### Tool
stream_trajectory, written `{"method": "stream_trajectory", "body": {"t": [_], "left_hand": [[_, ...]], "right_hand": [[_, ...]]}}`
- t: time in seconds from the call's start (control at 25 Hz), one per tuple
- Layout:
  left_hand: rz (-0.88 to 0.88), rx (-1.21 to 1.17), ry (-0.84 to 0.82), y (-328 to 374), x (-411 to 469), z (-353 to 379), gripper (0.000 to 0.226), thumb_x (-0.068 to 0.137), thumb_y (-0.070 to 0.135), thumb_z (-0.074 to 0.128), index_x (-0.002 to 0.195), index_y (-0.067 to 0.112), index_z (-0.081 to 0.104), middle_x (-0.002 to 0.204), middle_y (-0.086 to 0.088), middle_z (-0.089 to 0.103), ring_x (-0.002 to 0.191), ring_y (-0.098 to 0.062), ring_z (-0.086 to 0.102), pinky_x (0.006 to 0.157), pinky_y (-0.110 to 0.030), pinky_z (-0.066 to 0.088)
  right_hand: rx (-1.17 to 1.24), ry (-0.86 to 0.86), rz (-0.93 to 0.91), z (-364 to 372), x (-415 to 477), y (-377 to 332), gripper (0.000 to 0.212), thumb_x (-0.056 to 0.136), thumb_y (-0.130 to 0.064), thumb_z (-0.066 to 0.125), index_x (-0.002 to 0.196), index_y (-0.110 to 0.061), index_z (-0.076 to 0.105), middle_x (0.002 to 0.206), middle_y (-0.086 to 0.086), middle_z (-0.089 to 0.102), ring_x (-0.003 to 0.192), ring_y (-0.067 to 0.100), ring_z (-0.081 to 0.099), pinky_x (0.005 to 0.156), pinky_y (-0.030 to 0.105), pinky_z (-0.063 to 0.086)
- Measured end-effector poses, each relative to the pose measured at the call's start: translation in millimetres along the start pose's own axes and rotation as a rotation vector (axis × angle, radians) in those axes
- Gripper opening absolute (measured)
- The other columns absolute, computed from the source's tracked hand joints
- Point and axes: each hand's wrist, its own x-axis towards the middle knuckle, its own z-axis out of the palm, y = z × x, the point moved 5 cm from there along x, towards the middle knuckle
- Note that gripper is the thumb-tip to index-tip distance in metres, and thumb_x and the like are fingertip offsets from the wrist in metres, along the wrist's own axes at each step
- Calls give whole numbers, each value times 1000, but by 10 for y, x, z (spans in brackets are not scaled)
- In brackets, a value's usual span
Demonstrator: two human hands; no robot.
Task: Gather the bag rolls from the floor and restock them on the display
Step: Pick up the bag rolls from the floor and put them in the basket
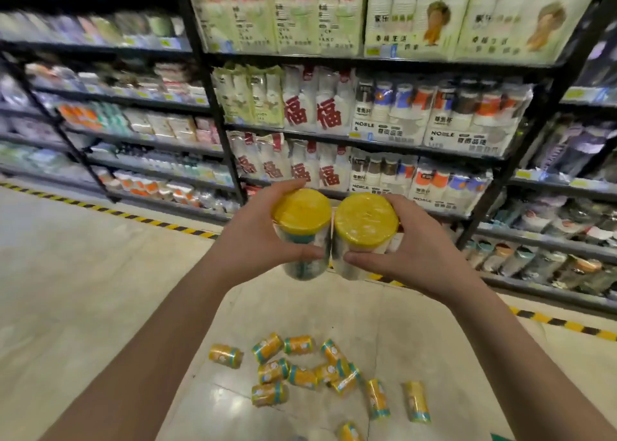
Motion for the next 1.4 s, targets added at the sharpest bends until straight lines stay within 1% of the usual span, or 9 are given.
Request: {"method": "stream_trajectory", "body": {"t": [0.16, 0.36, 0.52, 0.64, 0.84, 0.96, 1.08, 1.2, 1.4], "left_hand": [[-182, -19, 264, -46, -1000, -424, 99, 50, 63, 88, 139, 55, 46, 138, 27, 50, 124, 2, 52, 102, -31, 50], [-405, 52, 545, -57, -2593, -918, 98, 56, 55, 91, 143, 45, 47, 134, 23, 56, 120, 6, 55, 101, -24, 49], [-568, 97, 786, 132, -4104, -1308, 95, 61, 42, 94, 143, 45, 46, 130, 25, 58, 114, 7, 58, 99, -21, 50], [-665, 69, 960, 351, -5259, -1516, 94, 58, 45, 94, 140, 45, 48, 124, 25, 62, 111, 7, 61, 98, -26, 53], [-800, 126, 1241, 767, -7363, -1708, 92, 59, 48, 94, 138, 46, 48, 122, 24, 64, 111, 6, 62, 100, -33, 53], [-878, 172, 1369, 1024, -8575, -1697, 94, 58, 50, 94, 140, 44, 48, 124, 23, 63, 112, 6, 60, 100, -30, 53], [-968, 210, 1479, 1280, -9590, -1611, 95, 59, 51, 92, 141, 44, 46, 125, 26, 60, 113, 10, 58, 96, -22, 51], [-1074, 228, 1597, 1473, -10522, -1495, 93, 60, 49, 91, 141, 45, 45, 125, 30, 56, 112, 15, 54, 89, -11, 48], [-1235, 289, 1764, 1581, -11705, -1385, 93, 60, 50, 90, 141, 43, 45, 129, 25, 54, 114, 14, 52, 96, -15, 47]], "right_hand": [[149, -178, -186, 346, -85, -514, 71, 53, -70, 85, 115, -55, 53, 113, -31, 58, 105, -11, 55, 84, 18, 46], [285, -455, -383, 1138, -518, -1471, 77, 53, -73, 83, 121, -50, 54, 116, -30, 60, 105, -10, 57, 82, 20, 49], [318, -686, -588, 1854, -1219, -2454, 71, 60, -60, 90, 121, -47, 54, 116, -27, 61, 104, -7, 60, 86, 26, 55], [337, -813, -732, 2312, -1927, -3194, 73, 61, -61, 88, 123, -47, 52, 118, -26, 61, 107, -4, 60, 87, 30, 56], [385, -1073, -913, 3036, -3553, -4445, 72, 64, -56, 89, 126, -47, 52, 118, -27, 63, 106, -7, 60, 83, 19, 51], [422, -1206, -994, 3466, -4653, -5140, 73, 62, -56, 90, 124, -47, 53, 115, -29, 63, 103, -13, 58, 82, 15, 49], [413, -1330, -1085, 3827, -5672, -5688, 76, 62, -58, 89, 126, -47, 50, 115, -28, 61, 104, -11, 58, 87, 23, 50], [407, -1453, -1181, 4120, -6642, -6166, 75, 63, -57, 88, 125, -50, 47, 115, -29, 60, 102, -14, 56, 81, 17, 46], [465, -1661, -1348, 4564, -7963, -6834, 84, 68, -54, 88, 137, -50, 40, 126, -31, 53, 111, -16, 51, 84, 11, 41]]}}
